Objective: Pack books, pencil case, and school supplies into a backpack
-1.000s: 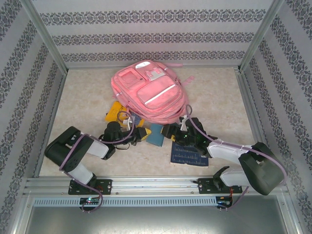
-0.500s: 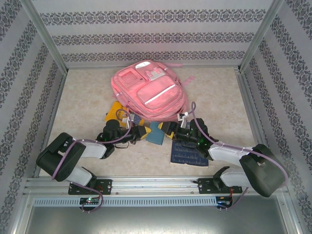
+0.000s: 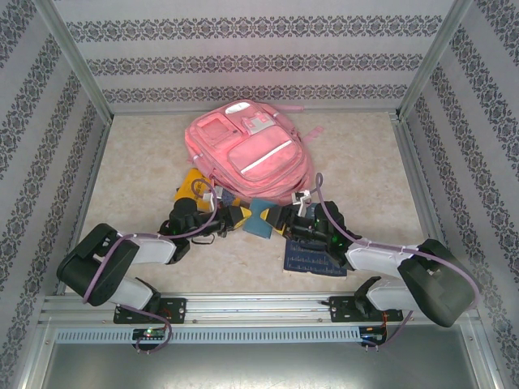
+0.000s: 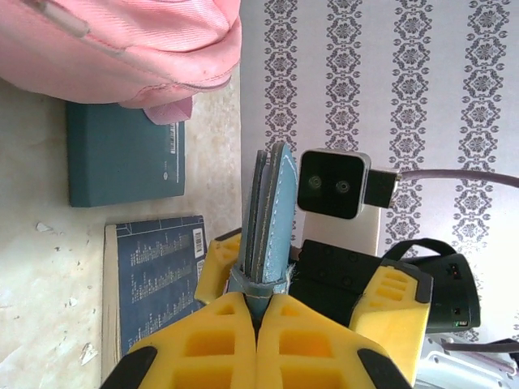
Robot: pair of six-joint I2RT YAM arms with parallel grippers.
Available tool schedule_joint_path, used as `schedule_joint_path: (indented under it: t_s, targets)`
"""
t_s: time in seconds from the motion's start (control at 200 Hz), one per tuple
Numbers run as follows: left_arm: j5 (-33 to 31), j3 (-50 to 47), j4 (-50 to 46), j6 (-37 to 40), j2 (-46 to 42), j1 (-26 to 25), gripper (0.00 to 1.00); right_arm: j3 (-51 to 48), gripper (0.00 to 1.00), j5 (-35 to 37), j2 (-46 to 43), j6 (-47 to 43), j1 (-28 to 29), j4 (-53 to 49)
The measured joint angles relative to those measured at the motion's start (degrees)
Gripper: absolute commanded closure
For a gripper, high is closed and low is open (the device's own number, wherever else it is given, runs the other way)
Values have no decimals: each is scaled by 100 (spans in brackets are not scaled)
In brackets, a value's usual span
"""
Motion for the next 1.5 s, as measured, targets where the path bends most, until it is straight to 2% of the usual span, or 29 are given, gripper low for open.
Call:
schedule_joint_path:
  t_s: [0.155, 0.285, 0.33, 0.39, 0.43, 0.525, 0.58, 0.664, 0.754, 0.854, 0.984, 1.054, 1.174, 1.379, 1.499]
  targets:
    - [24, 26, -13, 2, 0, -13, 100, -4, 68, 63, -22, 72, 2, 4]
    - [46, 26, 4, 0, 39, -57, 100, -72, 78, 155, -175, 74, 2, -31]
    - [48, 26, 7, 2, 59, -72, 97, -92, 78, 170, -227, 52, 2, -55]
    - [92, 26, 9, 7, 72, -76, 76, -105, 79, 177, -302, 39, 2, -136]
    - [122, 35, -4, 35, 72, -92, 66, -118, 80, 179, -361, 33, 0, -181]
    - [149, 116, -297, 175, 57, -96, 55, -205, 82, 310, -691, -31, -81, -398]
    - [144, 264, -796, 420, -50, -98, 53, -249, 82, 422, -988, -136, -179, -693]
    - [4, 754, -2111, 1073, -400, -103, 52, -251, 82, 647, -1558, -407, -306, -1416]
    - [-437, 1582, -3707, 1974, -767, -114, 52, -238, 82, 907, -2133, -750, -387, -2256]
    - [-1001, 2450, -5010, 2859, -970, -114, 51, -238, 82, 1060, -2551, -1060, -505, -3025]
    - [-1624, 3388, -6046, 3609, -828, -111, 46, -254, 82, 1137, -2793, -1244, -710, -3576]
    - [-1803, 3877, -6367, 3873, -544, -107, 42, -254, 82, 1145, -2822, -1322, -796, -3746]
    - [-1840, 5066, -7042, 4365, 326, 17, 42, -227, 81, 1141, -2809, -1554, -831, -4079]
    - [-1132, 7342, -7941, 5272, 1893, 645, 40, -4, 80, 1117, -2771, -1969, -881, -4614]
    - [-905, 8437, -8638, 5901, 2621, 772, 40, 39, 79, 1058, -2820, -2118, -1010, -4795]
